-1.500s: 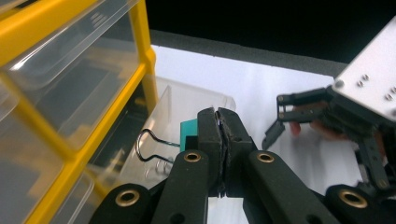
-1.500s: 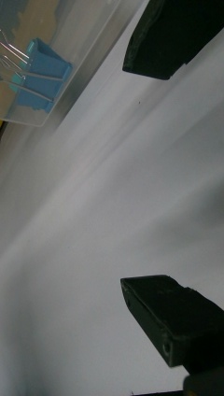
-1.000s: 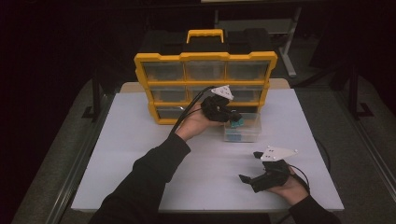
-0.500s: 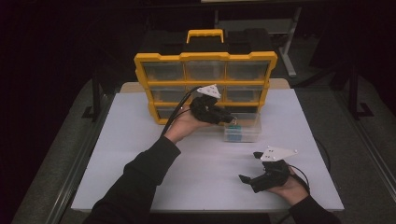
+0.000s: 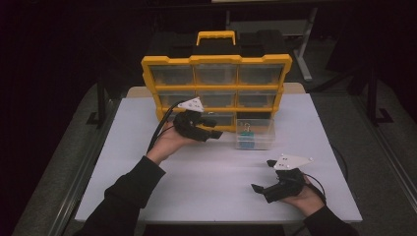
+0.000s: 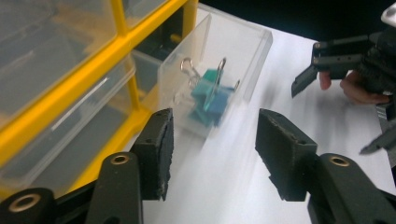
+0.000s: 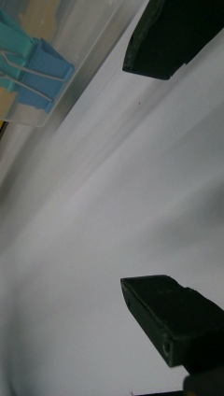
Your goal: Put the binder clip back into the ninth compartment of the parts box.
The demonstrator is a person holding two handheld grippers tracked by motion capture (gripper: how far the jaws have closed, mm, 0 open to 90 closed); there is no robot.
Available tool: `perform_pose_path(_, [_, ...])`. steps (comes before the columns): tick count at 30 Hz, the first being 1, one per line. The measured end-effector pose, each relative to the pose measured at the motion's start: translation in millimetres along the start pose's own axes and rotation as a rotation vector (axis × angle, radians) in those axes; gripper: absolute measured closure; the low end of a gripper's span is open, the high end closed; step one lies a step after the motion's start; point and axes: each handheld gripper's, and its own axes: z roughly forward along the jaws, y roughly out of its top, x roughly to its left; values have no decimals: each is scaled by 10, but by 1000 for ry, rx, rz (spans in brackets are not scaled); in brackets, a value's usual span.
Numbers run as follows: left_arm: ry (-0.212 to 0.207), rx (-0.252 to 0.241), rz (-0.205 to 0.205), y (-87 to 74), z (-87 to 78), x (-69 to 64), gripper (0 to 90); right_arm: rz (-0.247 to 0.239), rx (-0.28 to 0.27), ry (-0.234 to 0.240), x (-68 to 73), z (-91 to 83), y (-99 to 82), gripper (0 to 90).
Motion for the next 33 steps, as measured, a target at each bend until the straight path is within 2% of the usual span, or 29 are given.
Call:
perform_pose_path(10, [35,6,-24,-353,-215,-57,354,0,4,-1,-3,3,-2,0])
perform_pose_path(33, [120,-7,-56,-995,-503,-221,192,5,5,-5,-8,5,-4,0])
